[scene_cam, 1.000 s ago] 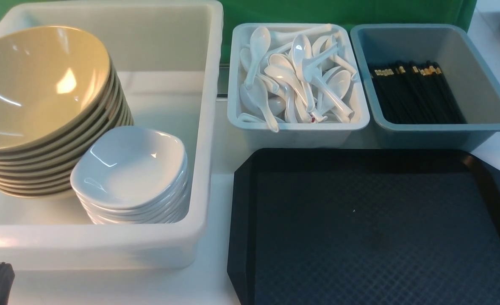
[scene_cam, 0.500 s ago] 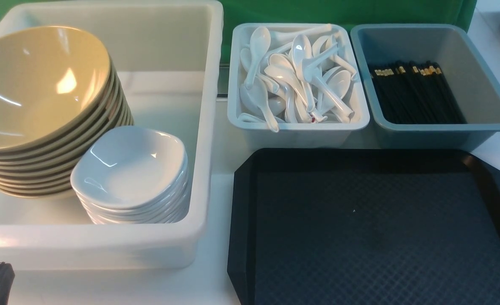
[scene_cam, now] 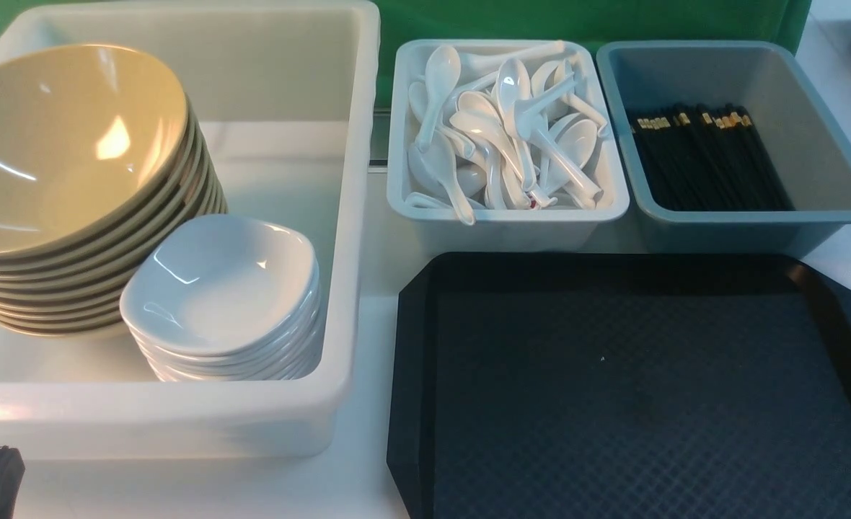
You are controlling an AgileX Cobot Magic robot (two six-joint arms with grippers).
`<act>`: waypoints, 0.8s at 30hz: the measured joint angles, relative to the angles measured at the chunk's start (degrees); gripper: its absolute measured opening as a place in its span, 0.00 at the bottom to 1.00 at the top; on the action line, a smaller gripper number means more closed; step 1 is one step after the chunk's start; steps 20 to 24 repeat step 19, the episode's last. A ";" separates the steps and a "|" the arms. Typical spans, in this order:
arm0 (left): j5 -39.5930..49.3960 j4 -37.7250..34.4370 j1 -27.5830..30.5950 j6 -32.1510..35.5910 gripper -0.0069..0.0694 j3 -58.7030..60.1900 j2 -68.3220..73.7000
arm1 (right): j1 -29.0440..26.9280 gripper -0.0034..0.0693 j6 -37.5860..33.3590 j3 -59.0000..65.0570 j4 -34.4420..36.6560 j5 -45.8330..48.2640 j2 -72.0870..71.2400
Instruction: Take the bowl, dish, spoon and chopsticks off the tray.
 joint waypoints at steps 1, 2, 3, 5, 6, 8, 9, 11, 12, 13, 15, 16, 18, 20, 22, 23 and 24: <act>0.00 0.00 0.00 0.00 0.08 0.00 0.00 | 0.00 0.16 0.00 0.00 0.00 0.00 0.00; 0.00 0.00 0.00 0.00 0.08 0.00 0.00 | 0.00 0.17 0.00 0.00 0.00 0.00 0.00; 0.00 0.00 0.00 0.00 0.08 0.00 0.00 | 0.00 0.17 0.00 0.00 0.00 0.00 0.00; 0.00 0.00 0.00 0.00 0.08 0.00 0.00 | 0.00 0.18 0.00 0.00 0.00 0.00 0.00; 0.00 0.00 0.00 0.00 0.08 0.00 0.00 | 0.00 0.18 0.00 0.00 0.00 0.00 0.00; 0.00 0.00 0.00 0.00 0.08 0.00 0.00 | 0.00 0.18 0.00 0.00 0.00 0.00 0.00; 0.00 0.00 0.00 0.00 0.08 0.00 0.00 | 0.00 0.18 0.00 0.00 0.00 0.00 0.00; 0.00 0.00 0.00 0.00 0.08 0.00 0.00 | 0.00 0.18 0.00 0.00 0.00 0.00 0.00; 0.04 0.00 0.00 0.00 0.08 0.00 0.00 | 0.00 0.18 0.00 0.00 0.00 0.00 0.00; 0.04 0.00 0.00 0.00 0.08 0.00 0.00 | 0.00 0.18 0.00 0.00 0.00 0.00 0.00; 0.04 0.00 0.00 0.00 0.08 0.00 0.00 | 0.00 0.18 0.00 0.00 0.00 0.00 0.00; 0.04 0.00 0.00 0.00 0.08 0.00 0.00 | 0.00 0.18 0.00 0.00 0.00 0.00 0.00; 0.04 0.00 0.00 0.00 0.08 0.00 0.00 | 0.00 0.19 0.00 0.00 0.00 0.00 0.00; 0.04 0.00 0.00 0.00 0.08 0.00 0.00 | 0.00 0.19 0.00 0.00 0.00 0.00 0.00; 0.04 0.00 0.00 0.00 0.08 0.00 0.00 | 0.00 0.19 0.00 0.00 0.00 0.00 0.00; 0.04 0.00 0.00 0.00 0.08 0.00 0.00 | 0.00 0.19 0.00 0.00 0.00 0.00 0.00; 0.04 0.00 0.00 0.00 0.08 0.00 0.00 | 0.00 0.19 0.00 0.00 0.00 0.00 0.00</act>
